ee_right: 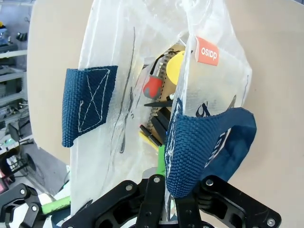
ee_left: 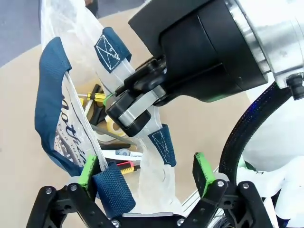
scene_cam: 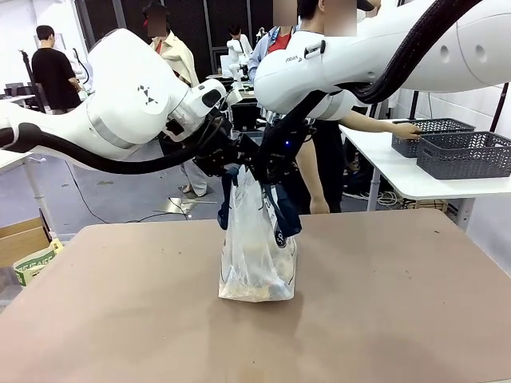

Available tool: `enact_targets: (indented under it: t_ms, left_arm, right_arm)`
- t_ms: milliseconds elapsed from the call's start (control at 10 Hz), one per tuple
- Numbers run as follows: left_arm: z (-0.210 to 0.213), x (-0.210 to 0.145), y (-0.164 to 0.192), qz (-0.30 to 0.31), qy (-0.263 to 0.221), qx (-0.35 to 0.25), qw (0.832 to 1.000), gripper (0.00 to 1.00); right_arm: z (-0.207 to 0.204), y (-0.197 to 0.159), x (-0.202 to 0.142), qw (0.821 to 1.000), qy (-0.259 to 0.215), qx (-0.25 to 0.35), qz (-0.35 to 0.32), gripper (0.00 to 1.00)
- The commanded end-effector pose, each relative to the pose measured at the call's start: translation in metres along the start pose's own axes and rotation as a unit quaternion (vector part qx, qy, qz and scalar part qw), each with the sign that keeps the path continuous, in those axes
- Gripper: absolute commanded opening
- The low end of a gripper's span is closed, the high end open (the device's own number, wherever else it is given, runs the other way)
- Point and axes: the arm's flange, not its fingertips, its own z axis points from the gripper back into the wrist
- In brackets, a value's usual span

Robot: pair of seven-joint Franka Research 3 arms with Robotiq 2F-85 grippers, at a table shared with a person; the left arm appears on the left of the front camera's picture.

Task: Transfer purchased items from the store into the shopping bag.
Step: Move the Reusable shopping bag to the right side of the table.

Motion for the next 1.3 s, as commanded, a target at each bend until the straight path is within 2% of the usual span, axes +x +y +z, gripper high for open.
enact_targets:
  t_ms: [0,300,600,700,1100,1200]
  left_arm:
    - [-0.01,-0.005,0.008,-0.006,0.022,-0.007,1.0,1.0]
    - [-0.027,-0.003,0.006,-0.008,0.045,0.02,0.999,1.0]
    - [-0.038,-0.005,0.004,-0.013,0.057,0.022,0.998,1.0]
    - [-0.039,-0.006,0.002,-0.021,0.049,0.05,0.997,0.85]
    - [-0.034,-0.009,-0.004,-0.028,0.039,0.075,0.996,0.06]
    - [-0.033,-0.009,-0.004,-0.029,0.039,0.077,0.996,0.0]
  right_arm:
    - [-0.001,0.002,0.007,1.0,0.006,0.008,-0.003,0.0]
    - [-0.002,0.001,0.007,1.0,0.007,0.011,-0.004,0.0]
    - [-0.003,0.001,0.008,1.0,0.009,0.014,-0.005,0.0]
    - [-0.003,0.0,0.008,1.0,0.009,0.014,-0.004,0.0]
    - [-0.004,-0.001,0.008,1.0,0.013,0.016,-0.002,0.0]
    - [-0.004,-0.001,0.008,1.0,0.014,0.017,0.001,0.0]
